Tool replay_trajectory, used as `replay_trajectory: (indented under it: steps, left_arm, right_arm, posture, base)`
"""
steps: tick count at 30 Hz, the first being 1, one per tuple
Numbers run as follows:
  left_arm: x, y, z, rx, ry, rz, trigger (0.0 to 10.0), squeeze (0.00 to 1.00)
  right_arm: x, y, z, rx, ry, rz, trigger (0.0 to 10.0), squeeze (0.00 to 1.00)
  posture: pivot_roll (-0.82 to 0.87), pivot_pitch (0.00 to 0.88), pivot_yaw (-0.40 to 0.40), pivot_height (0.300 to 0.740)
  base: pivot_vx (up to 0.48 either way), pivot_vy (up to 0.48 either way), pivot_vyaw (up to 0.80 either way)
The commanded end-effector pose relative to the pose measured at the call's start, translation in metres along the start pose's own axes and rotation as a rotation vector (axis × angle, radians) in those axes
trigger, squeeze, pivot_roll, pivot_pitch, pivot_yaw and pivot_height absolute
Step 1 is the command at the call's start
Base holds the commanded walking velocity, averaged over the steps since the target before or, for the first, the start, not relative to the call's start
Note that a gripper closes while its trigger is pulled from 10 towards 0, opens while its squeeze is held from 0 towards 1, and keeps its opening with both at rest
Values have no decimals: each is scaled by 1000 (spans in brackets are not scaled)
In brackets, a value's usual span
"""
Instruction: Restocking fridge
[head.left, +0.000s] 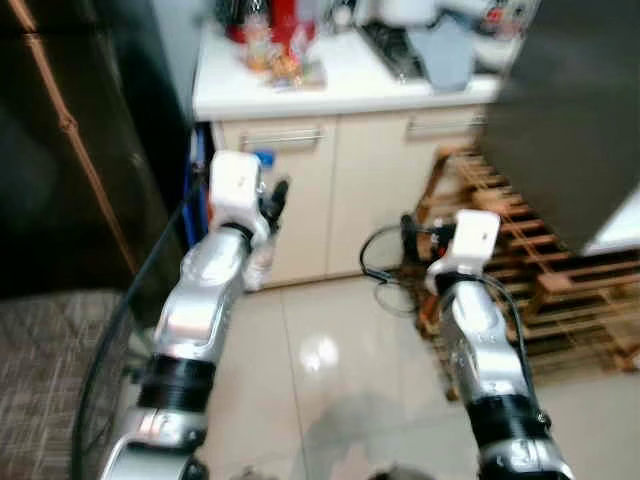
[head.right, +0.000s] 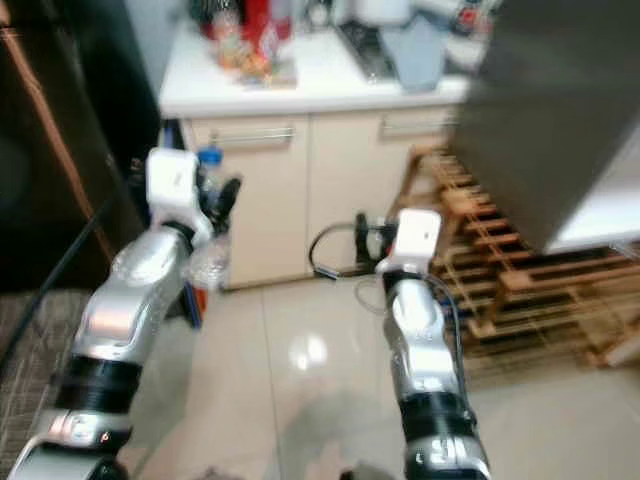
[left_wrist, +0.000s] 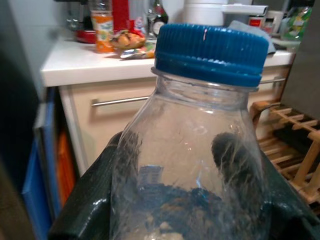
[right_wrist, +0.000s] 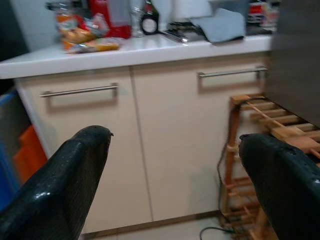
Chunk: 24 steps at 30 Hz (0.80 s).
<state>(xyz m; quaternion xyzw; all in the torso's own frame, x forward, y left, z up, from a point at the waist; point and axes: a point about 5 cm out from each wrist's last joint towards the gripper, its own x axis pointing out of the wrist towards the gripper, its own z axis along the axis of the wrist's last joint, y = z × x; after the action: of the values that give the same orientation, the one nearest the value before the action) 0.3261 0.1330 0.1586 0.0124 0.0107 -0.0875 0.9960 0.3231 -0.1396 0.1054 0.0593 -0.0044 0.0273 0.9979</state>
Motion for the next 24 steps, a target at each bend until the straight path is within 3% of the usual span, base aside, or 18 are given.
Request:
replay_trajectory:
  steps: [1,8,9,14,20,24]
  left_arm:
    - [0,-12,13,8,-60,-48,10000,0]
    - [-6,-17,9,15,-74,-63,10000,0]
    - [-9,-13,9,22,-80,-54,10000,0]
    - [-9,-6,6,40,-73,-35,10000,0]
    - [0,-5,-10,74,-27,24,10000,0]
    - [4,-1,-21,115,15,54,10000,0]
  right_arm:
    - [1,-2,1,-16,2,5,10000,86]
    - [4,9,-6,-14,30,46,10000,78]
    - [7,20,-7,-18,39,90,10000,82]
    - [10,24,-6,-16,41,101,10000,86]
    - [3,2,-14,-36,60,49,10000,82]
    - [-6,-3,-23,-47,83,21,10000,86]
  posture:
    - [-4,0,15,740]
    - [42,0,-11,740]
    - [60,0,-18,740]
    - [57,0,-18,740]
    - [11,0,-11,740]
    - [6,0,-2,740]
  base:
    - [0,-461,0]
    - [0,-434,0]
    - [0,-420,0]
    - [0,-420,0]
    - [0,-418,0]
    - [0,-416,0]
